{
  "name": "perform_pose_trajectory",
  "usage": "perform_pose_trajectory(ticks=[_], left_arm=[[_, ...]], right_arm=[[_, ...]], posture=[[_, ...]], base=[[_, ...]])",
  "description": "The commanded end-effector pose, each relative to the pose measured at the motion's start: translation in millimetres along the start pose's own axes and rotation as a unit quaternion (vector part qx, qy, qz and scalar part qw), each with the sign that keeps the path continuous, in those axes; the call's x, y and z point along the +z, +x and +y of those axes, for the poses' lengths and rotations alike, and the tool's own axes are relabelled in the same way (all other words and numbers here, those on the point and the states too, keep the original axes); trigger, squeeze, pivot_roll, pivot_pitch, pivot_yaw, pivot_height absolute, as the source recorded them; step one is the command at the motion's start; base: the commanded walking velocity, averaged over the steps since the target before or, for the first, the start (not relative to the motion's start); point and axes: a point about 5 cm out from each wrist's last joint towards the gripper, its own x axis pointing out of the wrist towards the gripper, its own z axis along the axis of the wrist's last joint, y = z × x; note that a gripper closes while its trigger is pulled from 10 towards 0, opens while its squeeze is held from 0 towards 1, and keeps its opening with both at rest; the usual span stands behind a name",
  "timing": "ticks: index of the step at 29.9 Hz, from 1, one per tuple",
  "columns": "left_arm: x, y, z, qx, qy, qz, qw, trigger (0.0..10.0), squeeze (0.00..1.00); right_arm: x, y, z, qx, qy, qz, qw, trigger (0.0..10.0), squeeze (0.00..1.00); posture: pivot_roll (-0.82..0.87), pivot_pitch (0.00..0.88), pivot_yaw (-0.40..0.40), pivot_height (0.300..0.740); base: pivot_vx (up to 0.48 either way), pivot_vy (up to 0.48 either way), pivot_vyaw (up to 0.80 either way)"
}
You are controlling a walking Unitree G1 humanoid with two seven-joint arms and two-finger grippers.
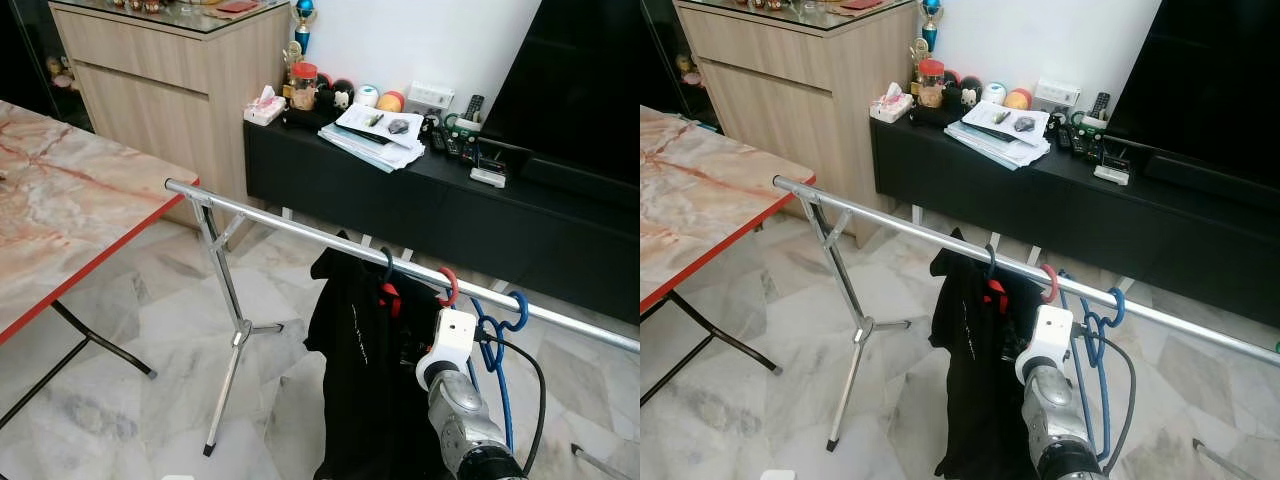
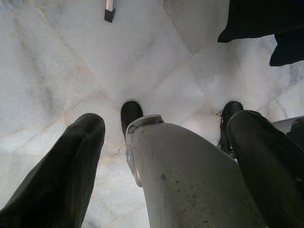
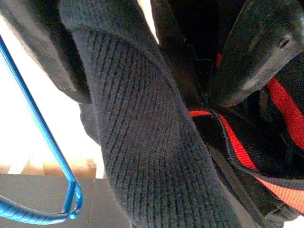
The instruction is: Hang hanger
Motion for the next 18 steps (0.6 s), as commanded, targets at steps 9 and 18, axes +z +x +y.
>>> perform_pose_trajectory(ticks=[9, 18], left_arm=[[-9.3, -1.1, -5.4, -0.010, 0.007, 0.016, 1.000, 10.0, 0.00], [-11.0, -2.1, -1.1, -0.008, 0.007, 0.017, 1.000, 10.0, 0.00]], right_arm=[[15.7, 1.8, -1.1, 0.006, -0.005, -0.030, 1.000, 10.0, 0.00], [23.5, 3.0, 1.0, 0.021, -0.012, -0.024, 0.999, 10.0, 0.00]], posture=[[0.06, 0.093, -0.092, 0.740], [0.05, 0.096, -0.091, 0.740]], base=[[0.000, 0.000, 0.00], [0.000, 0.000, 0.00]])
